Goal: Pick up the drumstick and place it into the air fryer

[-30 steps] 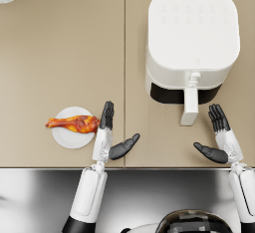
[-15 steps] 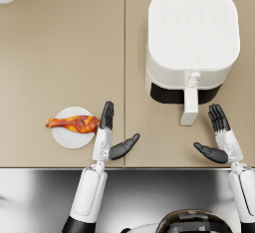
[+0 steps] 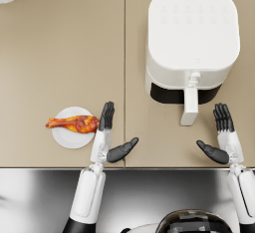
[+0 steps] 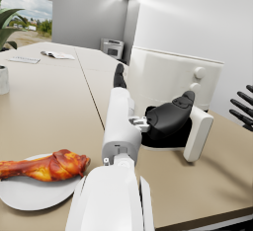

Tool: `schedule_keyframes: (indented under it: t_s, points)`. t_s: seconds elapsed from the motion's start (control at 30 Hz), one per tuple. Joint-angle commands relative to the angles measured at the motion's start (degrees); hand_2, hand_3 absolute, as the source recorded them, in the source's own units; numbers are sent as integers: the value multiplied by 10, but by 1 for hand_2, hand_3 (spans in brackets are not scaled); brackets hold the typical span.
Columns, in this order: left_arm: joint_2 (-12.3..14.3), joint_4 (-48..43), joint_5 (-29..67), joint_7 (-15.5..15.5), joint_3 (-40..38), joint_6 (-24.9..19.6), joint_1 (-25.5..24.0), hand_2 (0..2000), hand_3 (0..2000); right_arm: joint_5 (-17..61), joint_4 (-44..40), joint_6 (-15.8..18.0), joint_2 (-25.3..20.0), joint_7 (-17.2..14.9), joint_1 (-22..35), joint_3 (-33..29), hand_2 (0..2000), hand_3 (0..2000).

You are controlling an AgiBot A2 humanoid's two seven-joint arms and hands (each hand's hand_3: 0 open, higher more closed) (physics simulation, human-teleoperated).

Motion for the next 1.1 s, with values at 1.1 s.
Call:
schedule_keyframes:
  t_s: [1.1]
  points:
    - [22, 37, 752, -113, -180, -248, 12, 0, 0, 243, -78, -6, -59, 6, 22, 11, 0, 0]
